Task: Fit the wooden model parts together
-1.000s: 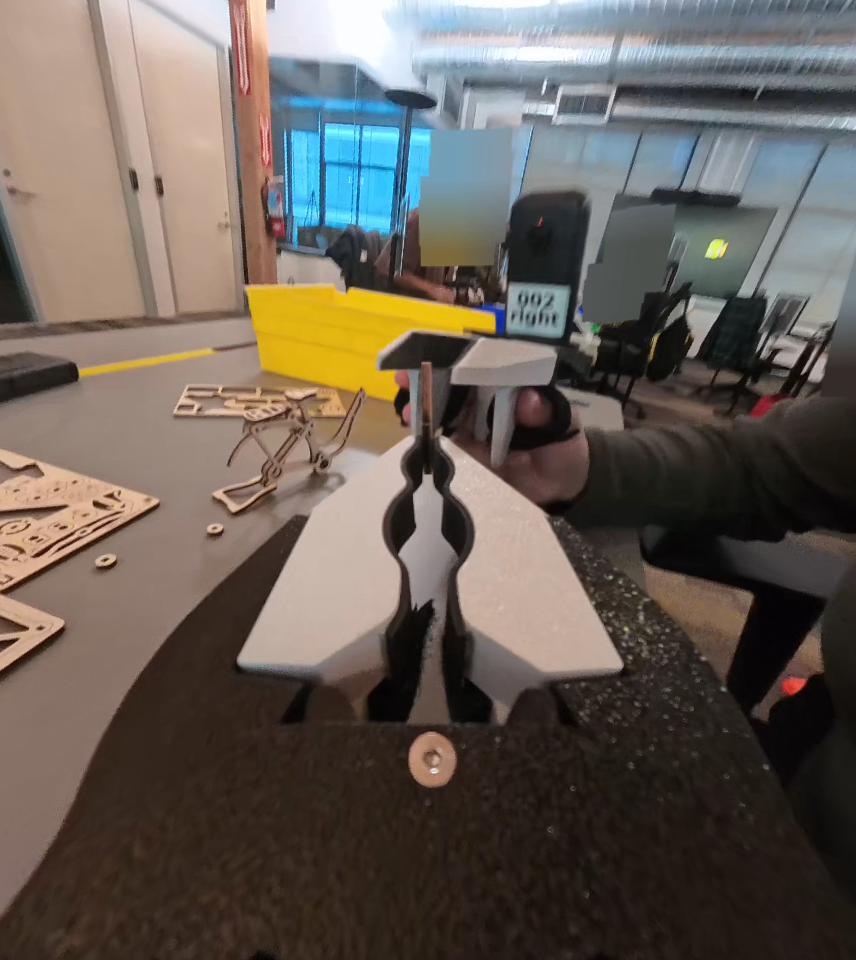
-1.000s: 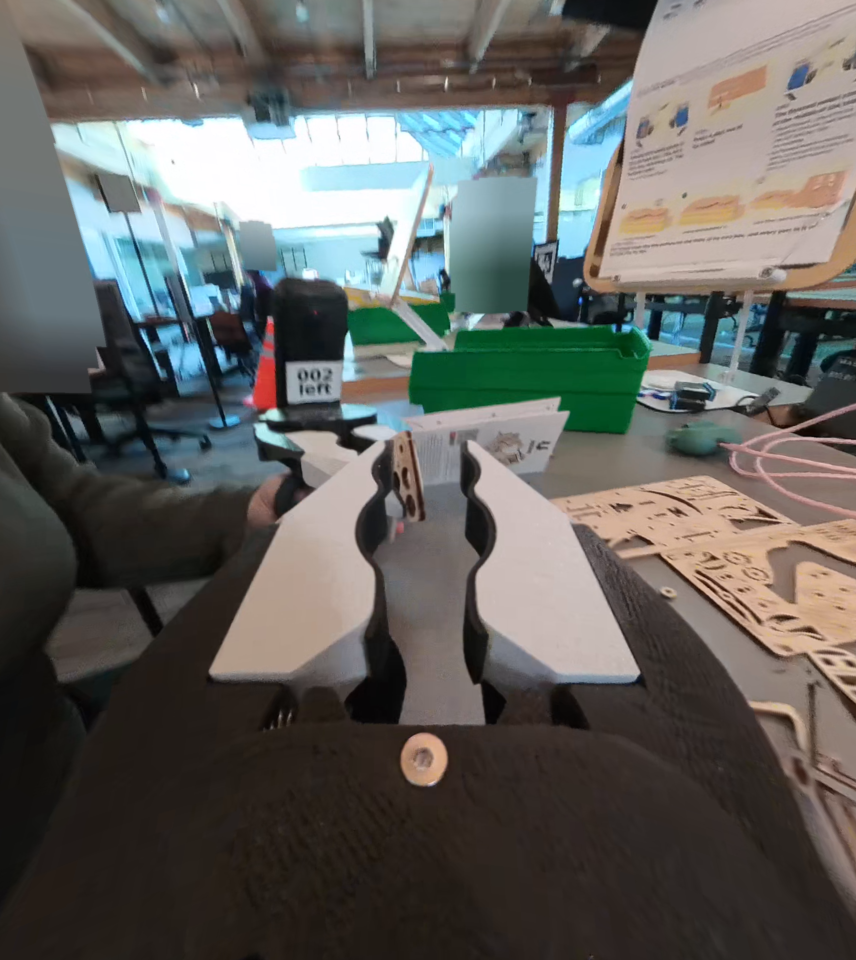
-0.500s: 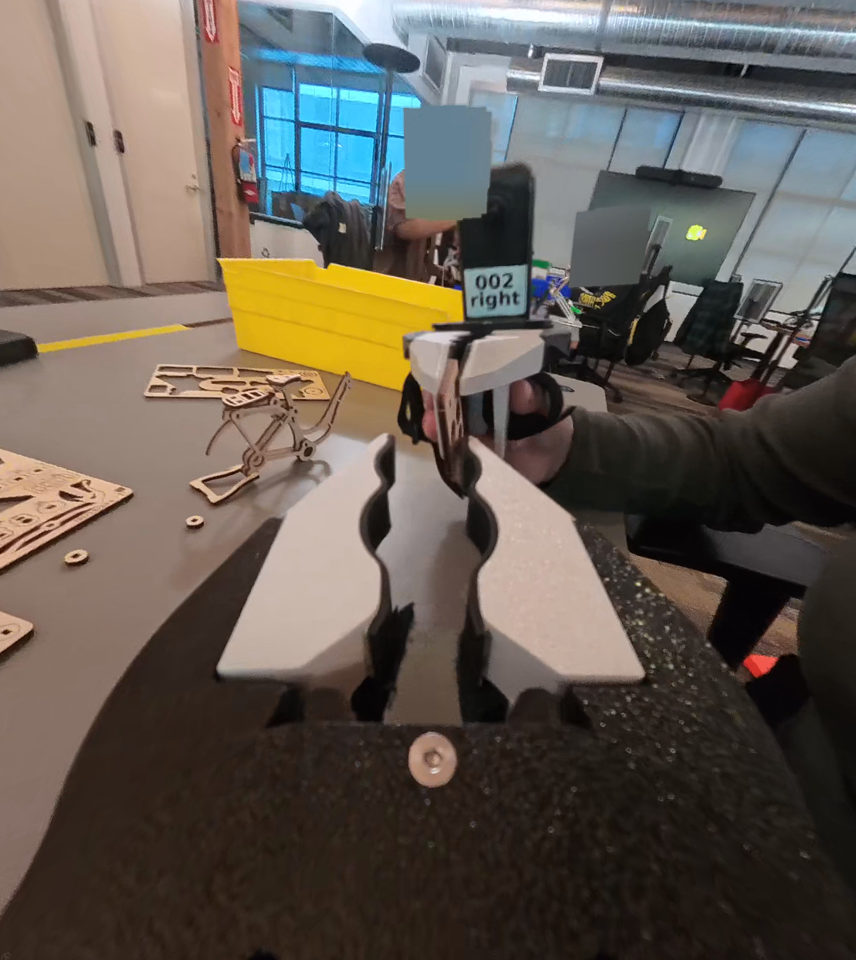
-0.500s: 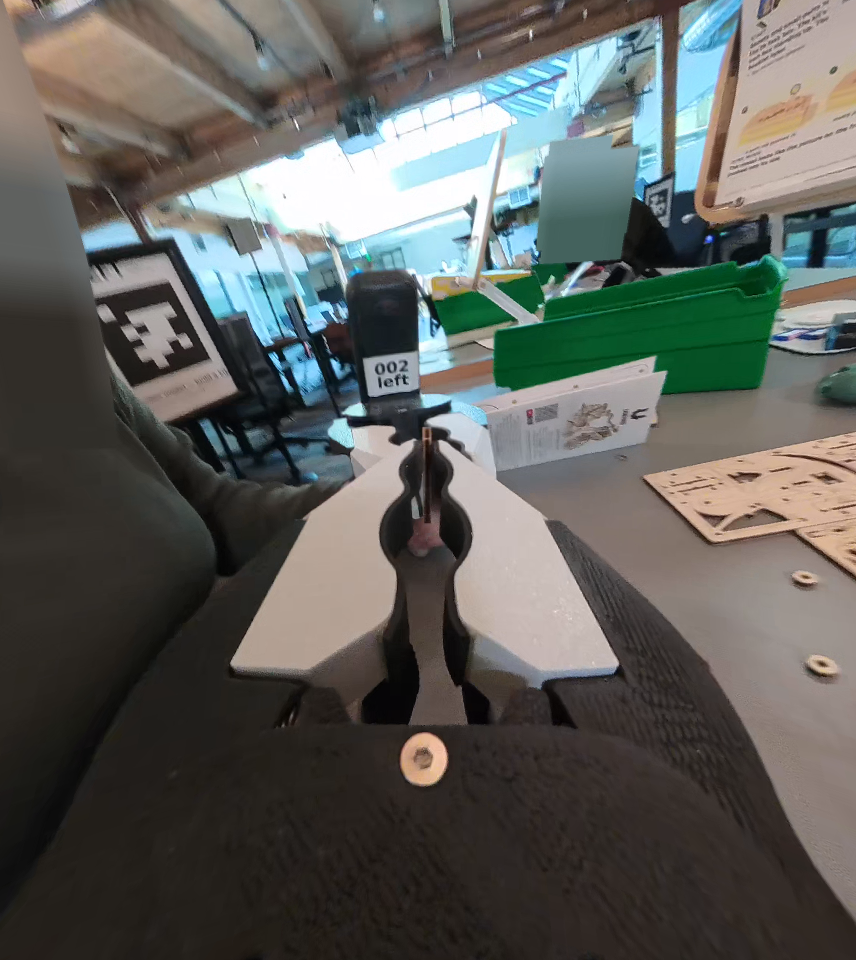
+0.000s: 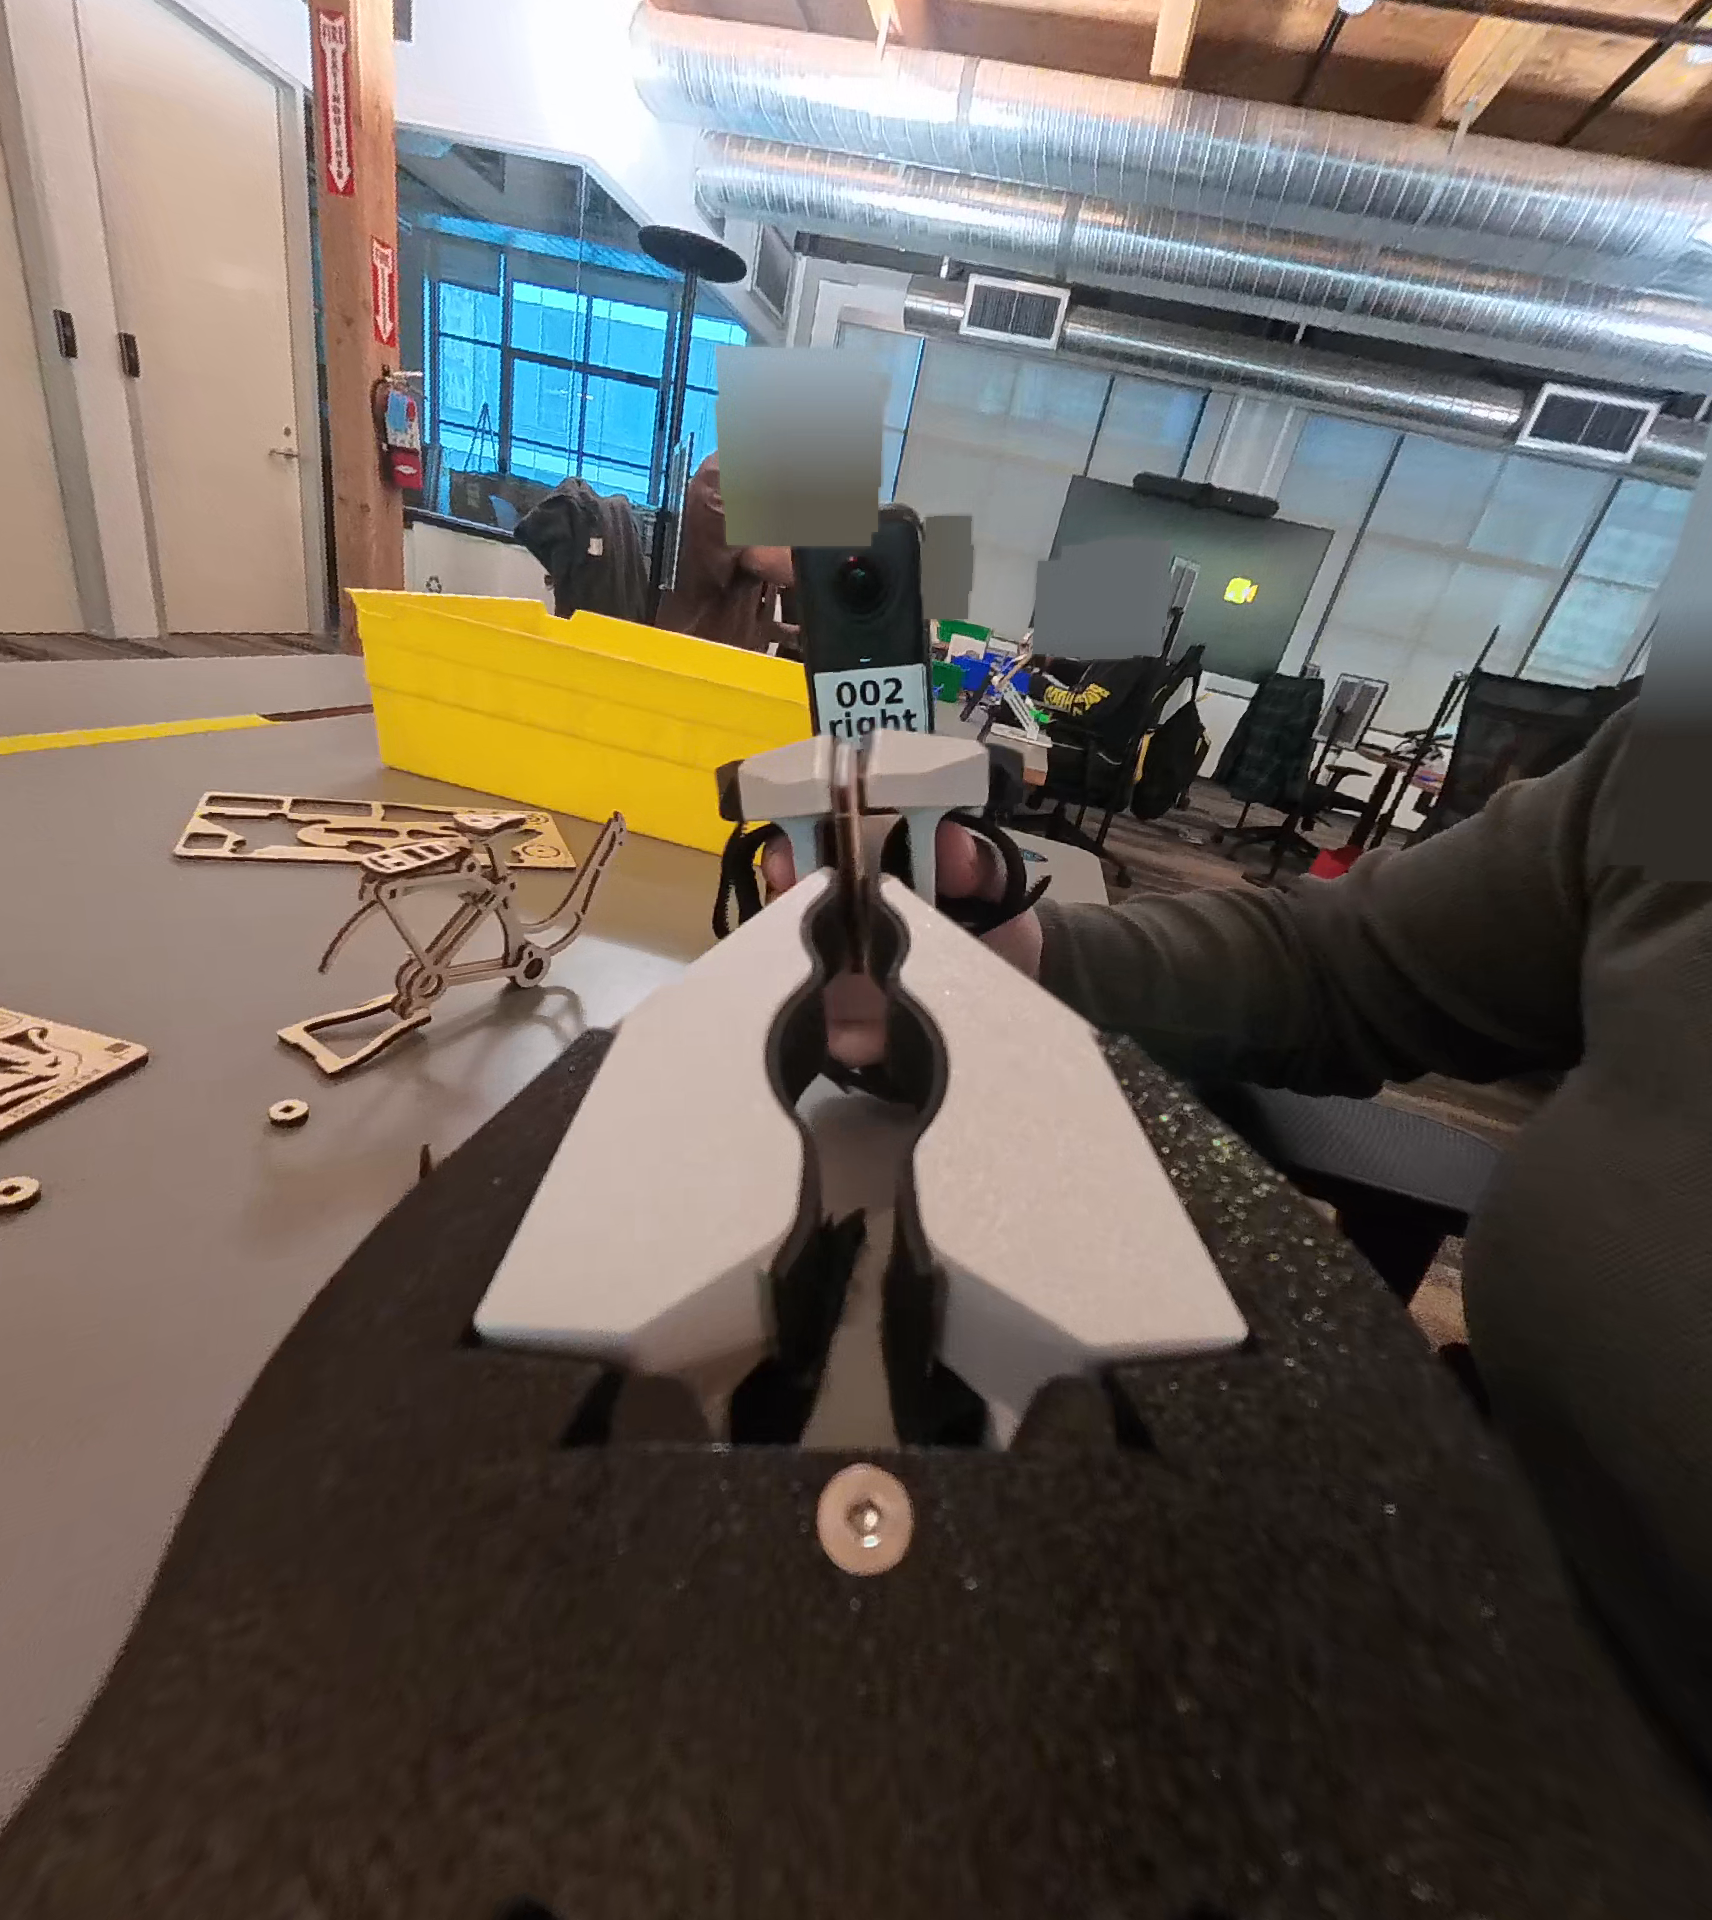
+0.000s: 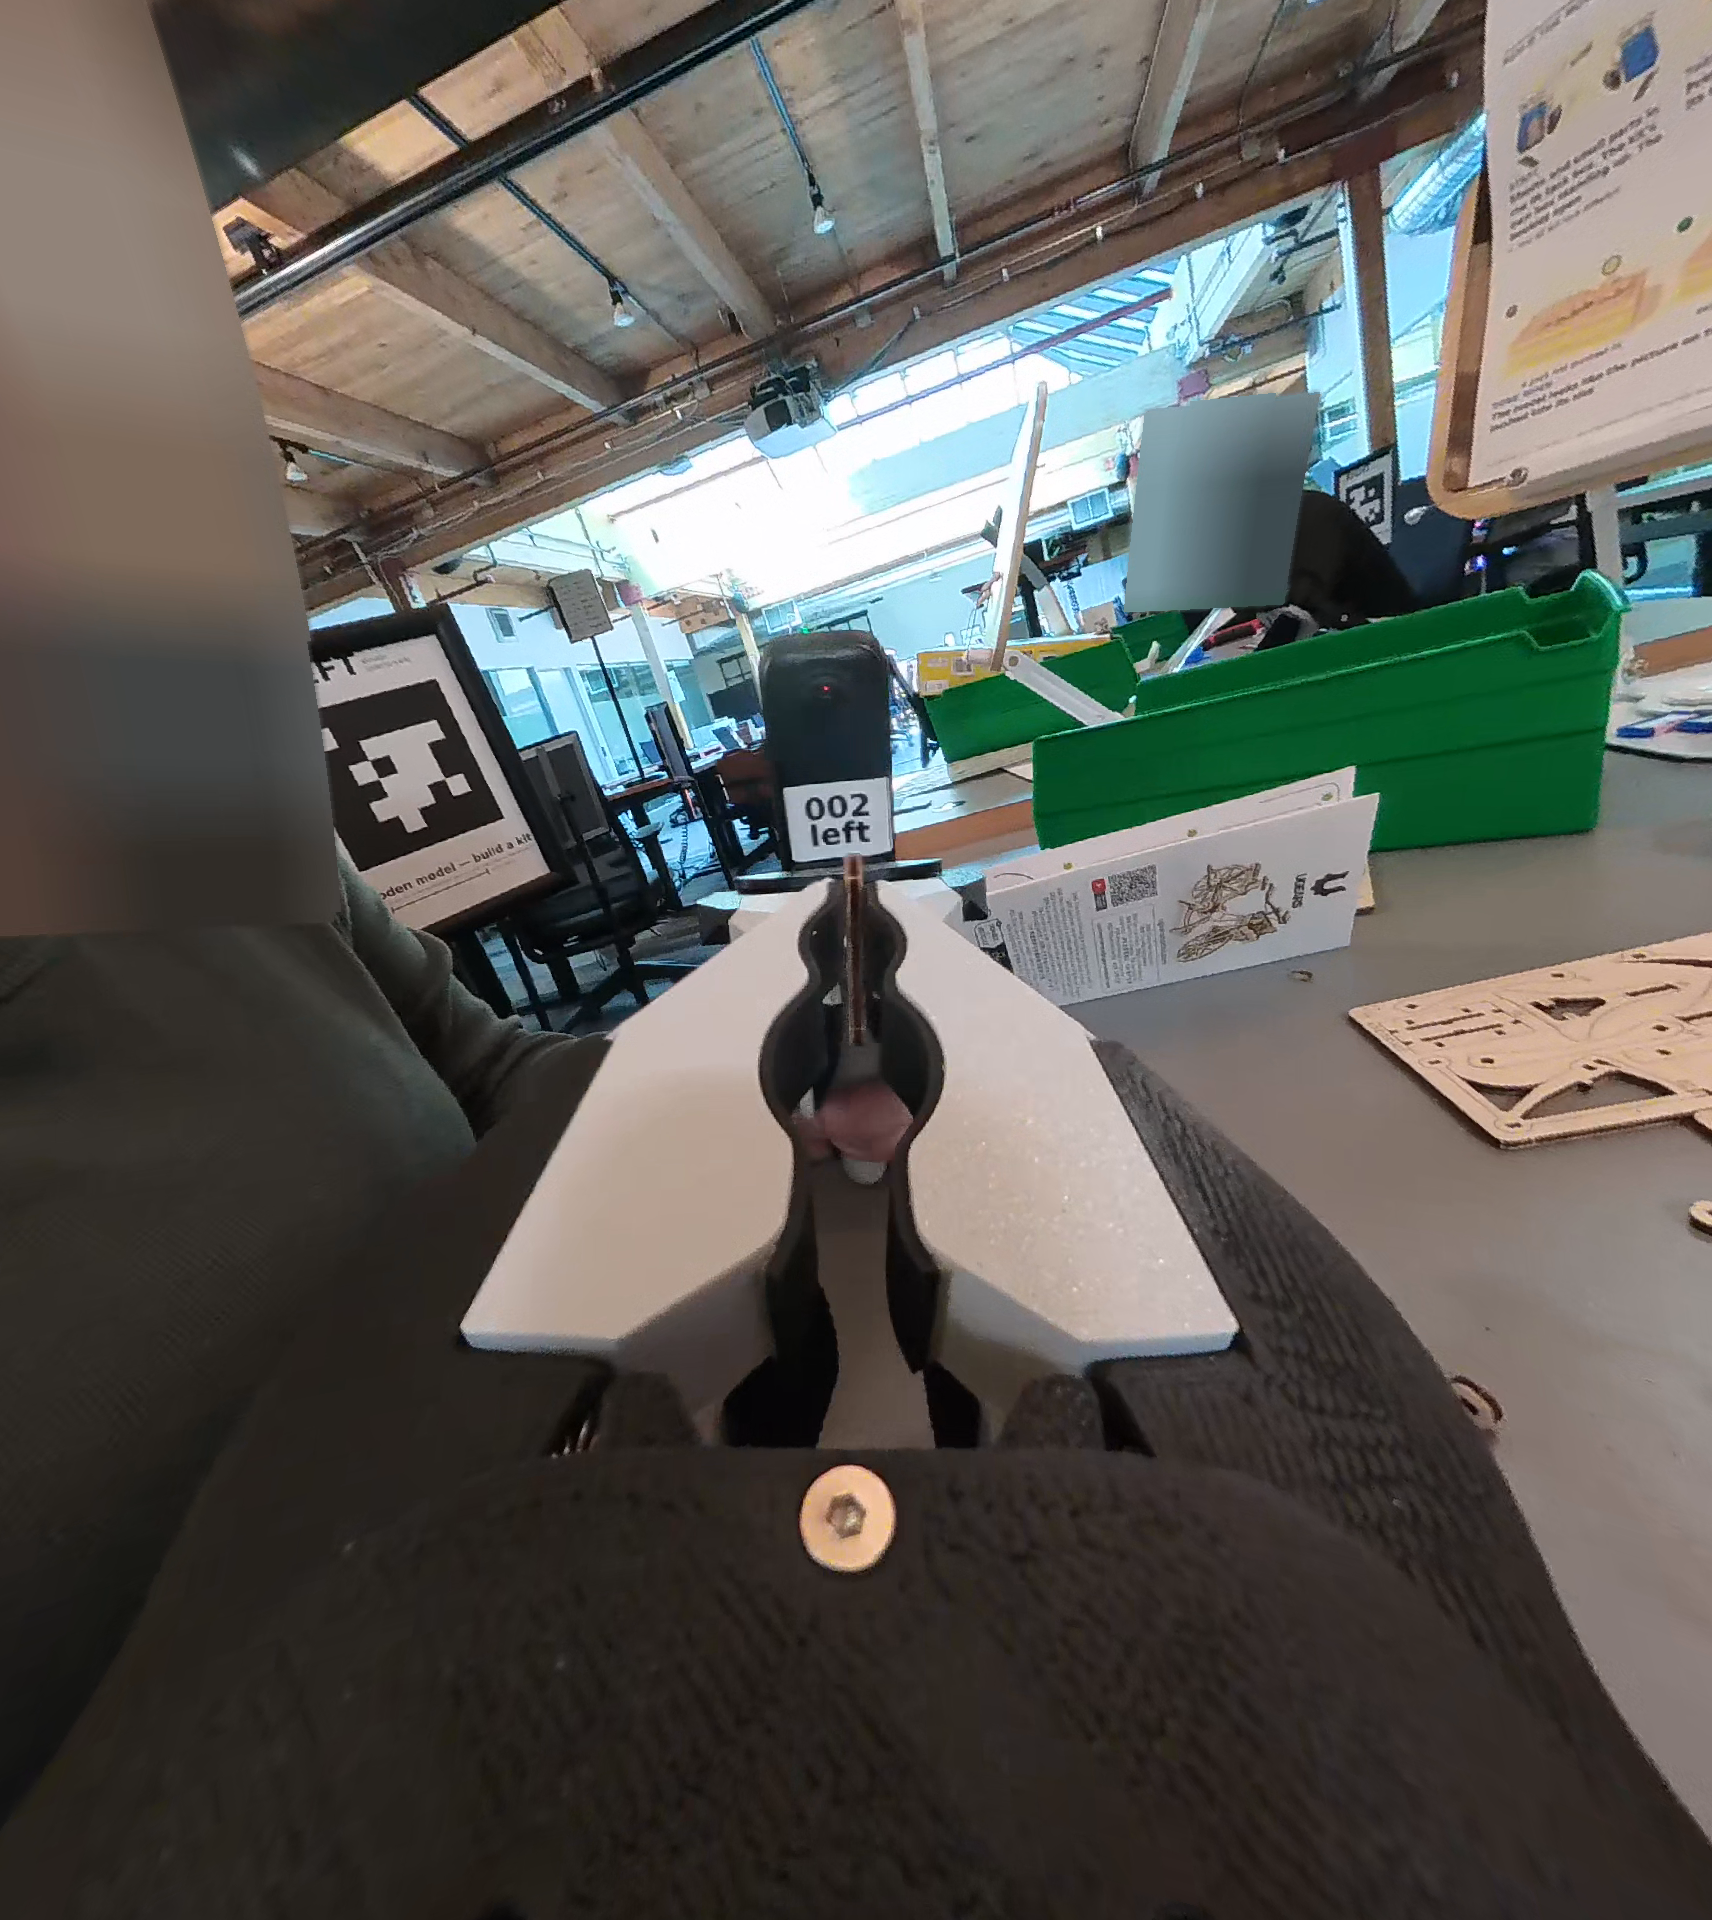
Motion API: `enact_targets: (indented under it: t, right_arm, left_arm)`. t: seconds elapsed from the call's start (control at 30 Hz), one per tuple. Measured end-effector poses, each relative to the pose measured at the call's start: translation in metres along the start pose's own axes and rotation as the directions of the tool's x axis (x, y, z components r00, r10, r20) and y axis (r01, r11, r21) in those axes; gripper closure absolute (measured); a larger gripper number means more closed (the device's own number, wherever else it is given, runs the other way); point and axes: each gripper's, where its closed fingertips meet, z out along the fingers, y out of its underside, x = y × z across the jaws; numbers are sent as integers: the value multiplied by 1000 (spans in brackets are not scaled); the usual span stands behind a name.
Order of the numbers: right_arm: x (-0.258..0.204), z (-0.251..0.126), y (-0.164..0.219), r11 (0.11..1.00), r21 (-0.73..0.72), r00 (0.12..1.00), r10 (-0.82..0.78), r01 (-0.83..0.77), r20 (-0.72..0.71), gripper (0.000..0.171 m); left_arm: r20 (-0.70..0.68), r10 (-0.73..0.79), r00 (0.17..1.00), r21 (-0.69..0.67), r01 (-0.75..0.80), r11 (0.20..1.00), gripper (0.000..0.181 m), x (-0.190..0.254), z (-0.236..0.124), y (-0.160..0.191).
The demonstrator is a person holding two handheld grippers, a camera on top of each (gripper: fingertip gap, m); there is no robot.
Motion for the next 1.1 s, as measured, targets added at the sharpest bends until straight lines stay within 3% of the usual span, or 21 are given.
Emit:
enact_targets:
  t: [0.13,0.27,0.37,0.5,0.73,0.9,1.03,1.1]
  right_arm:
    - [9,-3,7,998,-66,999,-9,5,-53,169]
    - [20,-10,11,968,-204,971,-177,143,-163,158]
    - [17,-11,13,934,-278,948,-274,224,-159,164]
    - [15,-13,19,934,-312,966,-224,174,-131,168]
    - [35,-21,30,884,-431,913,-313,179,-262,170]
    - [37,-20,26,850,-442,861,-430,286,-271,170]
    - [32,-17,23,861,-406,873,-425,308,-239,144]
    - [35,-18,26,842,-436,858,-452,318,-245,144]
  left_arm:
    - [64,-11,998,-61,15,998,181,-8,-1,8]
    - [91,-10,996,-115,21,993,181,-13,1,17]
    - [82,-4,997,-132,15,991,181,-11,2,19]
    - [96,53,994,-180,-35,983,181,-12,2,24]
    - [213,239,947,-304,-168,938,180,-24,4,37]
    - [248,168,954,-283,-94,955,181,-32,2,34]
    - [278,149,949,-283,-67,957,181,-38,1,35]
    - [268,136,954,-277,-59,959,181,-37,1,34]
